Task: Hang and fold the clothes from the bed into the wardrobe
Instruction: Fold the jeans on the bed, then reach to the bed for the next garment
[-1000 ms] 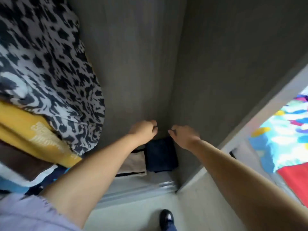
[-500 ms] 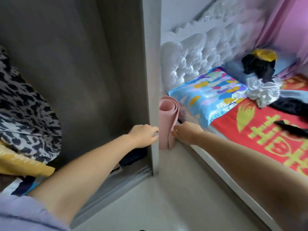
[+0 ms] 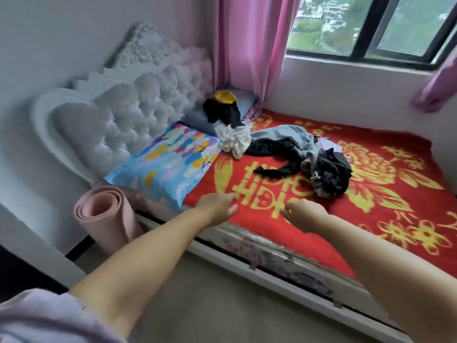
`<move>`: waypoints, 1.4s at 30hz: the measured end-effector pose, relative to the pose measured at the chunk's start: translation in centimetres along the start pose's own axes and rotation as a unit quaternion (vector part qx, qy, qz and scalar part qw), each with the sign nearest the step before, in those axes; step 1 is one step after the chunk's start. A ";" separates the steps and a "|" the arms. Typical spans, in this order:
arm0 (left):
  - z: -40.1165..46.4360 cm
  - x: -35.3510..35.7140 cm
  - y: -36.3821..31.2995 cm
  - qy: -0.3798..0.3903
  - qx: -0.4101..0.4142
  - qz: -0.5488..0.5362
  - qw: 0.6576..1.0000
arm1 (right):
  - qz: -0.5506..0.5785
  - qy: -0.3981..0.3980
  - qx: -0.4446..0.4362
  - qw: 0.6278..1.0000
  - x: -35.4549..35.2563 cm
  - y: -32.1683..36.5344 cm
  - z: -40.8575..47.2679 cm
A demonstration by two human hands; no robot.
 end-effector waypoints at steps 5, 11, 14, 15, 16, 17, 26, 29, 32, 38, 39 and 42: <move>7.0 0.7 -2.6 0.038 0.053 0.009 0.998 | 0.054 0.017 0.046 0.997 1.8 -4.1 1.9; 17.4 -0.2 -2.8 0.048 0.086 0.006 0.995 | 0.063 0.014 0.107 0.992 0.7 -10.5 7.7; 22.8 -1.4 -2.5 0.057 0.099 0.006 0.993 | 0.094 0.005 0.156 0.983 -0.7 -14.1 11.1; 24.4 -1.6 -2.5 0.064 0.104 0.012 0.992 | 0.103 0.006 0.171 0.980 -0.8 -15.1 12.0; 26.1 -1.7 -2.5 0.071 0.113 0.022 0.991 | 0.108 0.005 0.185 0.977 -0.8 -15.9 12.9; 27.8 -1.8 -2.6 0.079 0.121 0.032 0.989 | 0.111 0.002 0.196 0.974 -0.8 -16.7 13.8; 38.2 2.0 -8.3 0.144 0.182 0.053 0.971 | 0.138 0.057 0.252 0.956 3.3 -23.0 17.4; 41.4 3.8 -11.3 0.163 0.194 0.053 0.966 | 0.148 0.080 0.273 0.947 4.9 -26.7 18.1; 45.3 5.5 -14.4 0.182 0.184 0.038 0.965 | 0.159 0.091 0.280 0.942 6.4 -31.1 19.5; 52.3 10.5 -20.5 0.213 0.134 -0.022 0.967 | 0.208 0.109 0.263 0.936 11.1 -39.7 23.7; 53.7 11.6 -21.7 0.216 0.125 -0.040 0.968 | 0.215 0.113 0.258 0.935 12.5 -41.2 24.9; 57.1 15.2 -24.0 0.215 0.106 -0.069 0.968 | 0.236 0.140 0.254 0.928 17.3 -44.3 28.1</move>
Point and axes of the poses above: each hand's wrist, its own z-axis towards the middle knuckle, its own x-axis out of the palm, y = z × x, the point moved 3 cm from there along z, towards the middle knuckle, and after that the axes turned 5 degrees about y, right-handed, at the moved point
